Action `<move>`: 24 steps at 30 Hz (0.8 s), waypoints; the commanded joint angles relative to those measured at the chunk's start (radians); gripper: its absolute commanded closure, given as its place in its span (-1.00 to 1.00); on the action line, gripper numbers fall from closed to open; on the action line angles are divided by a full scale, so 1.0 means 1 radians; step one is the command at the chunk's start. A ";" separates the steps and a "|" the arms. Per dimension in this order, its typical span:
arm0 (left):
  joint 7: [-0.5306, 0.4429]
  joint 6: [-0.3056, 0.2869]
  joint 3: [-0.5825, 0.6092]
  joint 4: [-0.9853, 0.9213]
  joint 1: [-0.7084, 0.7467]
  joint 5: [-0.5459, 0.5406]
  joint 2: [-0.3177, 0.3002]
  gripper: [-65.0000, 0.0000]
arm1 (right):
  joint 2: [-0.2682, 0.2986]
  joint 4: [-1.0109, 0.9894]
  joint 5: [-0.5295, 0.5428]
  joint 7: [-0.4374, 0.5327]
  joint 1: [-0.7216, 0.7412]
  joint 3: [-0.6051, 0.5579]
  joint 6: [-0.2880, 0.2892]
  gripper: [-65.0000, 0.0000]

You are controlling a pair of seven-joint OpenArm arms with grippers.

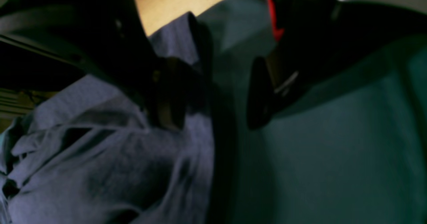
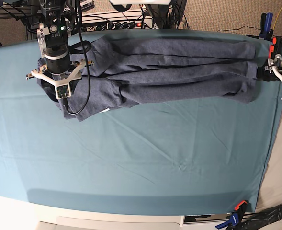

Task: Fold the T-shirt properly
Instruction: 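Open the right gripper and push the left gripper's hem end inward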

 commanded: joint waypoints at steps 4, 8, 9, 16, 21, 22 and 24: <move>-0.010 -0.003 -0.008 0.010 0.020 -0.021 0.002 0.01 | 0.008 0.020 -0.009 0.022 0.005 0.006 -0.008 0.23; -0.010 -0.003 -0.008 0.010 0.023 -0.021 0.035 0.01 | 0.008 0.020 -0.009 0.022 0.005 0.006 -0.008 0.23; -0.010 -0.003 -0.008 0.010 0.023 -0.021 0.044 0.01 | 0.008 0.020 -0.009 0.022 0.005 0.006 -0.008 0.23; -0.006 -0.003 0.035 0.010 0.024 -0.021 0.087 0.02 | 0.009 0.020 -0.009 0.022 0.005 0.006 -0.008 0.23; -0.002 -0.003 0.117 0.010 0.024 -0.021 0.087 0.06 | 0.009 0.020 -0.009 0.021 0.005 0.006 -0.007 0.23; -0.002 -0.003 0.129 0.010 0.024 -0.021 0.087 0.09 | 0.009 0.020 -0.010 0.021 0.005 0.006 -0.007 0.23; -0.002 -0.004 0.142 0.010 0.024 -0.021 0.087 0.15 | 0.009 0.020 -0.009 0.020 0.005 0.006 -0.007 0.23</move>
